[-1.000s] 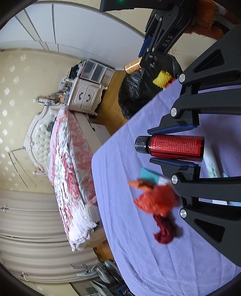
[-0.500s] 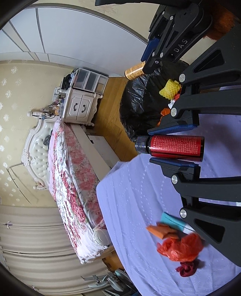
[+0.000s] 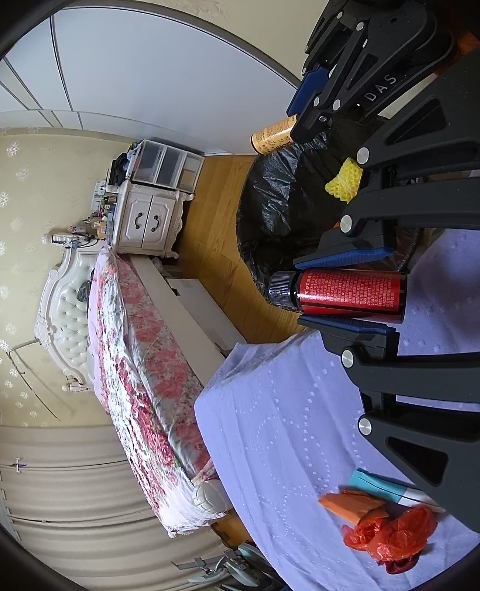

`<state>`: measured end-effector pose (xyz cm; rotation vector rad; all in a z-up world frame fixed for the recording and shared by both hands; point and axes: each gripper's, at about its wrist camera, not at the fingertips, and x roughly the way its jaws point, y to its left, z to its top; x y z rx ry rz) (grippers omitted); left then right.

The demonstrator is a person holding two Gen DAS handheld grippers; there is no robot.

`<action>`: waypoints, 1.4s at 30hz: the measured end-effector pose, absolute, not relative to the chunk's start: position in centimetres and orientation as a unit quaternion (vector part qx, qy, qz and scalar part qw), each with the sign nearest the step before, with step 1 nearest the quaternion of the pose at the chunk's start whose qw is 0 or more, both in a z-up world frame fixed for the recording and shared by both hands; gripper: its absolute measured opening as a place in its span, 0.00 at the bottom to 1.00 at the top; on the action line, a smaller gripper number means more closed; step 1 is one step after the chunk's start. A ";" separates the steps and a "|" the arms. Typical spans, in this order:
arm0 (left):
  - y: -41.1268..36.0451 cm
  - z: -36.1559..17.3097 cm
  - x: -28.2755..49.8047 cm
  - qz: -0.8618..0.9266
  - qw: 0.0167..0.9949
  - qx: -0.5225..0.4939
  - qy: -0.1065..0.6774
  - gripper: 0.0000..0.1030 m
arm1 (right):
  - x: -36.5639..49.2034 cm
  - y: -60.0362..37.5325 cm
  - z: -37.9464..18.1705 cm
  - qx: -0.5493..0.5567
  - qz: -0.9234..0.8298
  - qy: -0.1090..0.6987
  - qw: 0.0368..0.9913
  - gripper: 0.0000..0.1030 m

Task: Collect trash
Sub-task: 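Carry both bottles over the black bin and open both grippers to drop them, then return to the table and grasp the orange plastic bag with the right gripper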

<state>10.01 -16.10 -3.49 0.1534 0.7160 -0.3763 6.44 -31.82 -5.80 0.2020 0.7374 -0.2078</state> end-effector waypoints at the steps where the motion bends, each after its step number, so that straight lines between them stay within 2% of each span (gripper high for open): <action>1: -16.3 -3.6 10.2 -0.183 0.916 0.076 0.349 0.25 | 6.5 -31.9 -5.9 0.099 -0.102 0.360 0.922 0.24; 21: -18.3 -4.4 11.8 -0.184 0.907 0.094 0.366 0.26 | 7.8 -33.0 -6.8 0.106 -0.121 0.371 0.915 0.25; 22: -18.3 -4.4 11.8 -0.183 0.907 0.094 0.366 0.34 | 7.7 -33.0 -6.8 0.106 -0.123 0.369 0.915 0.26; 23: -18.2 -4.4 11.8 -0.181 0.908 0.093 0.365 0.47 | 7.6 -33.1 -6.8 0.106 -0.125 0.368 0.915 0.26; 24: -18.1 -4.3 11.7 -0.178 0.910 0.091 0.363 0.53 | 7.6 -33.1 -6.7 0.106 -0.126 0.369 0.915 0.29; 26: -18.0 -4.1 11.6 -0.176 0.913 0.085 0.359 0.59 | 7.5 -33.3 -6.7 0.107 -0.131 0.367 0.915 0.38; 29: -17.6 -3.9 11.5 -0.173 0.914 0.083 0.358 0.69 | 7.3 -33.3 -6.4 0.105 -0.137 0.364 0.915 0.39; 37: -15.9 -2.5 10.5 -0.162 0.918 0.074 0.354 0.73 | 6.5 -32.7 -5.2 0.096 -0.139 0.354 0.920 0.51; 42: -13.7 -1.6 9.5 -0.143 0.923 0.068 0.350 0.74 | 5.9 -31.6 -4.6 0.087 -0.129 0.351 0.923 0.53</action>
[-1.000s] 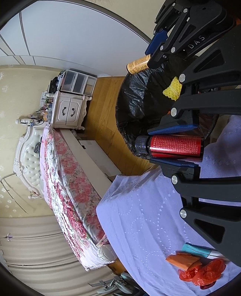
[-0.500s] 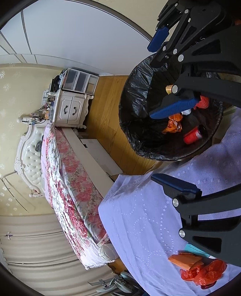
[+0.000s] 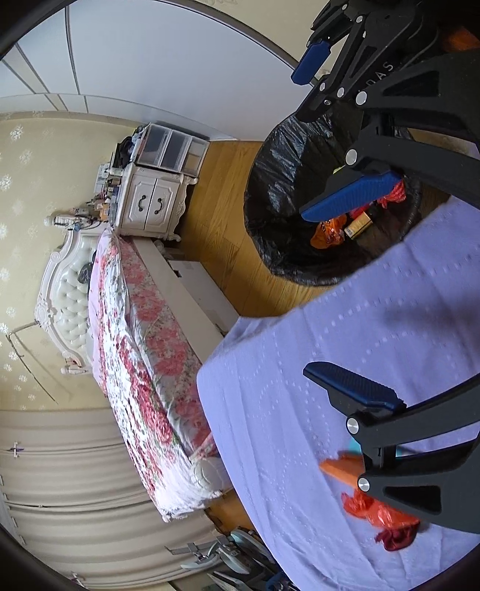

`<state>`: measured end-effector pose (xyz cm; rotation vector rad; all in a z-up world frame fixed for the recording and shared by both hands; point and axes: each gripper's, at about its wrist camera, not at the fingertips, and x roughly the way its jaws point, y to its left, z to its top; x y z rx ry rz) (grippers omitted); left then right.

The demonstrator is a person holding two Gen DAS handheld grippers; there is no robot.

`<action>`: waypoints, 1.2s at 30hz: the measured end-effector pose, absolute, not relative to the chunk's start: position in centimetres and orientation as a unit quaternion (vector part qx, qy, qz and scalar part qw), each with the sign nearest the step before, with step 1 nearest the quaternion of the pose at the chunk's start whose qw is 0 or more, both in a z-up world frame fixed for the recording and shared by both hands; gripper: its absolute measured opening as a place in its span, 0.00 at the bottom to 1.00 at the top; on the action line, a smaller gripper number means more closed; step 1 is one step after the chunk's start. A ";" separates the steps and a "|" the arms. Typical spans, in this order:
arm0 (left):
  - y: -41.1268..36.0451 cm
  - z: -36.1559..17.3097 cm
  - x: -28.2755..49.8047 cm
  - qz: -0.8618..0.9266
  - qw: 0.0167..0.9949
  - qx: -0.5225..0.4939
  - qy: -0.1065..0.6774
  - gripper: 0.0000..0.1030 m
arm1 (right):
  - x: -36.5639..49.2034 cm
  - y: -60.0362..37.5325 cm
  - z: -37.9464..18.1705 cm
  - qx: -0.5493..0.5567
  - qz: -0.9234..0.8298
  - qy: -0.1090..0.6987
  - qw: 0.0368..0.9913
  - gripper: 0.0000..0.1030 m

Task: Collect trash
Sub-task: 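Return to the table and grasp the orange plastic bag with the right gripper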

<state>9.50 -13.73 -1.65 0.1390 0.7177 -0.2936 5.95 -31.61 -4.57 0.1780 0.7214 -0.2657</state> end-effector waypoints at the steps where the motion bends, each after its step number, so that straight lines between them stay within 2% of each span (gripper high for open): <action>1: -13.2 -1.5 9.3 -0.138 0.925 0.066 0.349 0.75 | 5.8 -31.3 -4.5 0.085 -0.126 0.351 0.924 0.53; 14: -3.9 0.4 6.6 -0.057 0.939 0.031 0.339 0.75 | 5.3 -25.0 -3.1 0.059 -0.059 0.348 0.934 0.53; 36: 14.2 -1.0 2.5 0.117 0.929 -0.034 0.350 0.75 | 5.7 -9.5 -0.9 -0.017 0.093 0.338 0.936 0.53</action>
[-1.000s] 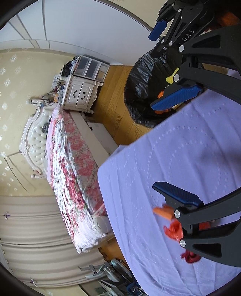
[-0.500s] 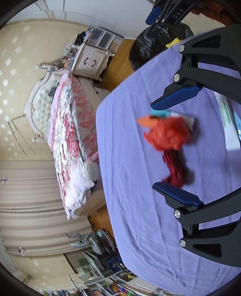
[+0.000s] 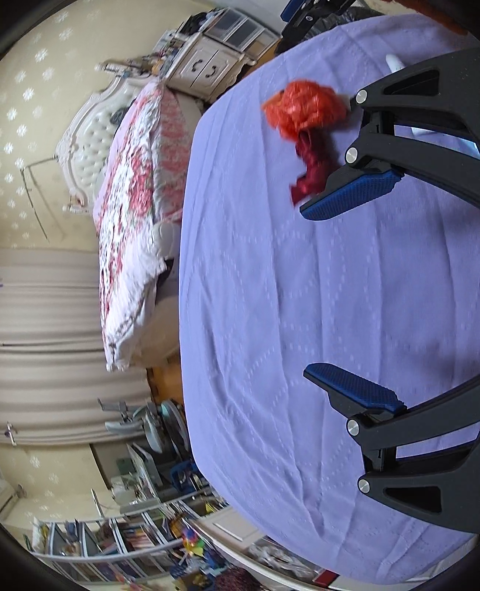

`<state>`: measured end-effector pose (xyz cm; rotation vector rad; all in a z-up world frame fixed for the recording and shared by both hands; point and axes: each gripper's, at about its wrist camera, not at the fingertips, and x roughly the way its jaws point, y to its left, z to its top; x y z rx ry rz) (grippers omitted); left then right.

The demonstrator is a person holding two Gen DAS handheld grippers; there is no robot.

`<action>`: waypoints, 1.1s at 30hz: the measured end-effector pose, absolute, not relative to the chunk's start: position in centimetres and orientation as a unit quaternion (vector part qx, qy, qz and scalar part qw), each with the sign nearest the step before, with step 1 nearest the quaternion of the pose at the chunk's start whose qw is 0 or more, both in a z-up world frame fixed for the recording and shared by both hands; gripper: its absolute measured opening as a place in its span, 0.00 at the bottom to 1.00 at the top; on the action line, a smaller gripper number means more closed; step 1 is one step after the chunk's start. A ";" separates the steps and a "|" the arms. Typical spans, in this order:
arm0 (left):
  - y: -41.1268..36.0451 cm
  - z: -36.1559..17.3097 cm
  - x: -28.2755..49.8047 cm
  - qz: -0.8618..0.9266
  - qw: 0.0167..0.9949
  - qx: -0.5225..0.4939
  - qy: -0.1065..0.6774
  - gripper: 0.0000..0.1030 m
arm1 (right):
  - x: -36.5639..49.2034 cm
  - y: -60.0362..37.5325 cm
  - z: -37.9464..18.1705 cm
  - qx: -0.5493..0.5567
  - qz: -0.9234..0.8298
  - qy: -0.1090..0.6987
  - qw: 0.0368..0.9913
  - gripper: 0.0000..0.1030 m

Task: Collect trash
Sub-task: 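Return to the table and grasp the orange plastic bag with the right gripper, then grasp the dark red ribbon with the left gripper while the right holds the orange bag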

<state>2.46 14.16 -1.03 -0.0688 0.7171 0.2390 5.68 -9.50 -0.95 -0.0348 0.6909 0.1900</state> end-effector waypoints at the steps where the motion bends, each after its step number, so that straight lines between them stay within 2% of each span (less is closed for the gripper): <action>1: 14.8 -1.1 2.2 0.123 0.928 -0.036 0.349 0.75 | 5.7 -8.7 -1.0 -0.021 0.101 0.339 0.935 0.53; 9: 19.0 -1.6 0.9 0.154 0.922 -0.060 0.349 0.75 | 5.8 -3.6 -1.6 -0.050 0.150 0.347 0.924 0.53; 17: 19.8 -2.2 0.9 0.149 0.921 -0.067 0.353 0.75 | 6.7 -1.3 -4.0 -0.071 0.151 0.379 0.910 0.51; 18: 19.8 -2.2 1.0 0.147 0.921 -0.068 0.354 0.75 | 6.7 -1.2 -4.2 -0.072 0.150 0.381 0.909 0.50; 20: 19.7 -2.3 1.1 0.143 0.921 -0.070 0.355 0.75 | 6.8 -1.1 -4.8 -0.075 0.149 0.388 0.907 0.43; 25: 19.1 -2.5 1.2 0.131 0.922 -0.072 0.357 0.75 | 6.8 -1.2 -5.0 -0.075 0.147 0.389 0.906 0.36; 33: 17.1 -2.3 1.9 0.106 0.925 -0.066 0.359 0.75 | 5.6 -2.7 -2.0 -0.061 0.148 0.356 0.921 0.35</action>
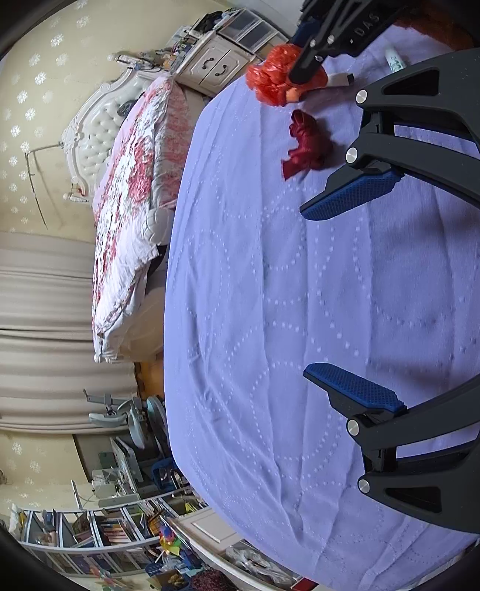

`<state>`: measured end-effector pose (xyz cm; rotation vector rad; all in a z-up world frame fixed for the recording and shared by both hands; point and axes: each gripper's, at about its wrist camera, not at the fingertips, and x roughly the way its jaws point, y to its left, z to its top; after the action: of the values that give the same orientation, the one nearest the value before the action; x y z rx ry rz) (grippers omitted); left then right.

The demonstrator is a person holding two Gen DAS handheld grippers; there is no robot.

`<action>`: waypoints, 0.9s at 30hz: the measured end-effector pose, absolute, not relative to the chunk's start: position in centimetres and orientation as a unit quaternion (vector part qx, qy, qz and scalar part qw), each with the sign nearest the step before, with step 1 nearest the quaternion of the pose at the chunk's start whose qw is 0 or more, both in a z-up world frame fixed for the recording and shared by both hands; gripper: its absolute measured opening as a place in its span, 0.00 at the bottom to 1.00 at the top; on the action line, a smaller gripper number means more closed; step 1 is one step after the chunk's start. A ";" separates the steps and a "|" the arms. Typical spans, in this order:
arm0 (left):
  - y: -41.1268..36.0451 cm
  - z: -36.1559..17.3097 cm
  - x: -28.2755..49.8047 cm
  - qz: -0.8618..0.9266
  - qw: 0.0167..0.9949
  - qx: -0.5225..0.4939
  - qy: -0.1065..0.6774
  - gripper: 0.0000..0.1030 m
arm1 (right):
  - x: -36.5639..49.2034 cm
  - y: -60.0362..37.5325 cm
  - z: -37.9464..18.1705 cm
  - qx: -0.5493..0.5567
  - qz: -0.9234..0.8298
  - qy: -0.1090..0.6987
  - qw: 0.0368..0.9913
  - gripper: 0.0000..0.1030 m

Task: Collect trash
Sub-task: 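Grasp the dark red ribbon with the left gripper while the right holds the orange bag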

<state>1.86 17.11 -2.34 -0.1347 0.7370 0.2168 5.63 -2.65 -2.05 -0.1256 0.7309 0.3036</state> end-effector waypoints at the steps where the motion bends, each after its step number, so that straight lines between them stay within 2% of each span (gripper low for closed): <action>1: 16.8 -2.3 2.0 0.102 0.925 -0.065 0.360 0.75 | 5.5 -3.0 -1.5 -0.061 0.145 0.350 0.924 0.35; 11: 12.7 -2.5 3.5 0.059 0.927 -0.047 0.368 0.75 | 5.6 -8.5 -0.1 -0.036 0.095 0.334 0.937 0.35; 27: 7.8 -4.4 7.4 0.010 0.916 -0.003 0.400 0.75 | 6.4 -14.2 -2.8 -0.001 0.050 0.358 0.932 0.35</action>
<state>7.43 7.82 -4.39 -0.0052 0.8231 0.0209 6.41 -14.16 -2.80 -0.0023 0.7321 0.1033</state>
